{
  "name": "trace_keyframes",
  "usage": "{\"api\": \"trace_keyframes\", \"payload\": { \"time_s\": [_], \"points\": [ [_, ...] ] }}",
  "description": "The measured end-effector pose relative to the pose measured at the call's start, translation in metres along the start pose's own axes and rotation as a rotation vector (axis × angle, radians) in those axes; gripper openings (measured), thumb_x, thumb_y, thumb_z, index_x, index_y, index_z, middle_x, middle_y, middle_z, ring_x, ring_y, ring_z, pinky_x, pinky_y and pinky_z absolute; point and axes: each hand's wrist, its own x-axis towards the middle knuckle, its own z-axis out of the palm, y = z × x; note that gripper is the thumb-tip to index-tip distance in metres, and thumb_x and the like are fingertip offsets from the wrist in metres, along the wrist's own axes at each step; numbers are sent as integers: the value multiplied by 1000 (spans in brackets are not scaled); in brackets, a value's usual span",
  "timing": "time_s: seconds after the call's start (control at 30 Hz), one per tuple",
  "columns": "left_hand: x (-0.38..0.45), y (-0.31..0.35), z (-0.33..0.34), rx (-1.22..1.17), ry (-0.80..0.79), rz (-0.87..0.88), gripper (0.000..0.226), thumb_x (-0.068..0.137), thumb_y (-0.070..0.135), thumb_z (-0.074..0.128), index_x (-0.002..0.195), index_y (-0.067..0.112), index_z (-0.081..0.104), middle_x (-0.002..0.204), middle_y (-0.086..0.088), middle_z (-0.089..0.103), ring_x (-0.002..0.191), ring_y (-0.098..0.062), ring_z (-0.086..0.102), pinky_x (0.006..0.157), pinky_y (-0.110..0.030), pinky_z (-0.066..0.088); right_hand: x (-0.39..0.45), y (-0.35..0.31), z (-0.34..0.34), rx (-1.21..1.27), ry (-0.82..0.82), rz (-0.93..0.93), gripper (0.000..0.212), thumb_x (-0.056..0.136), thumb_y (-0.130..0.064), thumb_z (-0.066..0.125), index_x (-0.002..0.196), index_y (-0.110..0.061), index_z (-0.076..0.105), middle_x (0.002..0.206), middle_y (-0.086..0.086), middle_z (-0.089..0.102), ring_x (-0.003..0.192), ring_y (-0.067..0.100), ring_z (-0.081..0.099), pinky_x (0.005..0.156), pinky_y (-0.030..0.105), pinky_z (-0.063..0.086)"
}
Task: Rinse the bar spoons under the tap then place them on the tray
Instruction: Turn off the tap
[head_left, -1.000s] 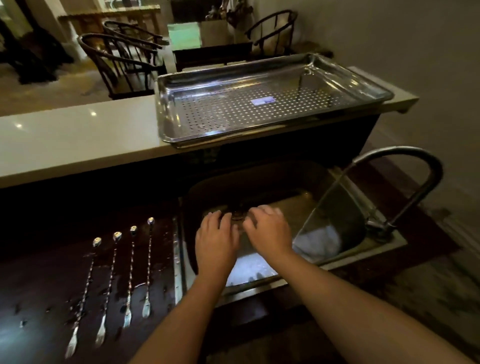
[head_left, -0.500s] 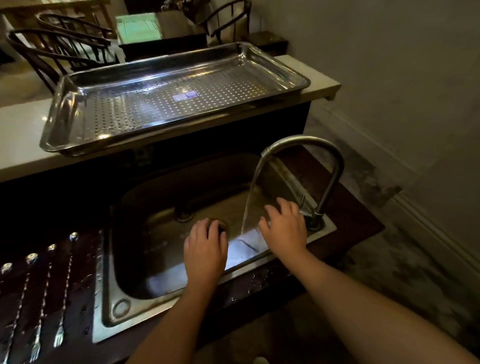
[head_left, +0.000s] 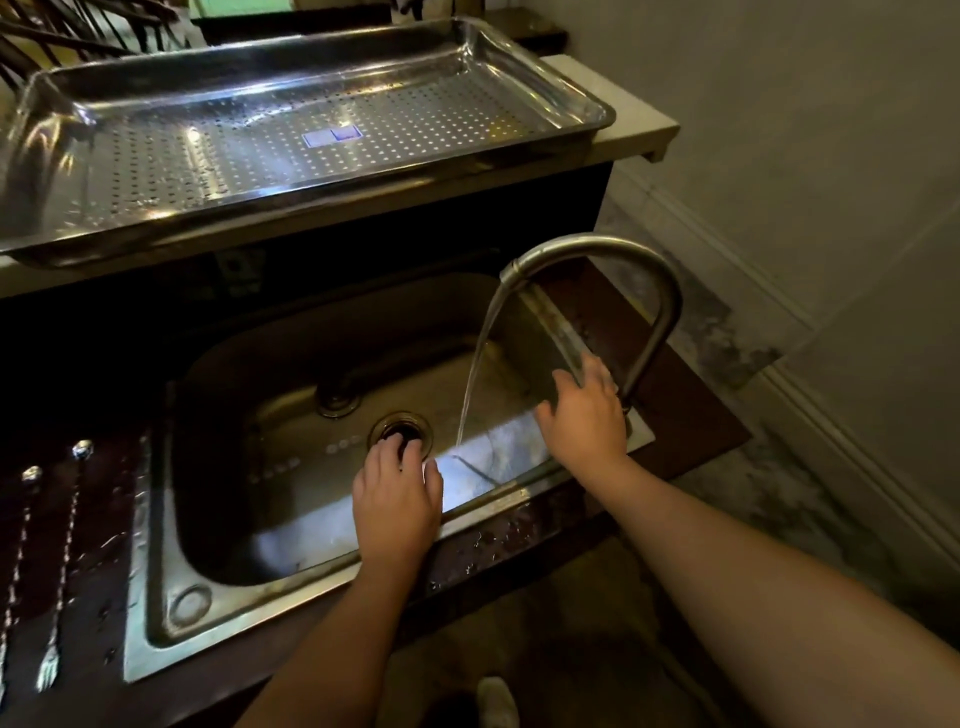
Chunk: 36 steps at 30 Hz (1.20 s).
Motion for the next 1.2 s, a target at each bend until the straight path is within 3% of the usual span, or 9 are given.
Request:
{"api": "trace_keyframes", "payload": {
  "time_s": [0.3, 0.6, 0.97, 1.2],
  "points": [
    [-1, 2, -2, 6, 0, 2, 30, 86, 26, 56, 112, 12, 64, 119, -11, 62, 113, -28, 56, 86, -42, 48, 5, -8, 2, -42, -15, 27, 49, 92, -33, 49, 136, -12, 48, 151, 22, 27, 142, 38, 19, 110, 48, 31],
    [-2, 2, -2, 25, 16, -4, 28, 84, 26, 57, 107, 12, 64, 116, -9, 63, 109, -27, 57, 82, -40, 48, -5, -12, 2, -78, 89, 10, 46, 84, -38, 54, 120, -10, 61, 125, 19, 47, 122, 37, 37, 99, 46, 37],
    [-2, 2, -5, 18, -8, -4, 28, 83, 24, 60, 107, 12, 66, 115, -9, 64, 107, -27, 59, 81, -40, 50, -12, -8, -2, -96, 59, -14, 51, 86, -38, 55, 132, -17, 53, 141, 18, 38, 133, 35, 29, 105, 47, 33],
    [3, 3, -28, 65, 38, 84, 25, 80, 26, 64, 102, 14, 66, 110, -6, 66, 105, -25, 60, 76, -37, 50, -15, -29, 1, -134, 82, -92, 50, 85, -38, 53, 131, -18, 55, 146, 17, 37, 137, 35, 27, 108, 51, 28]
  ]
}}
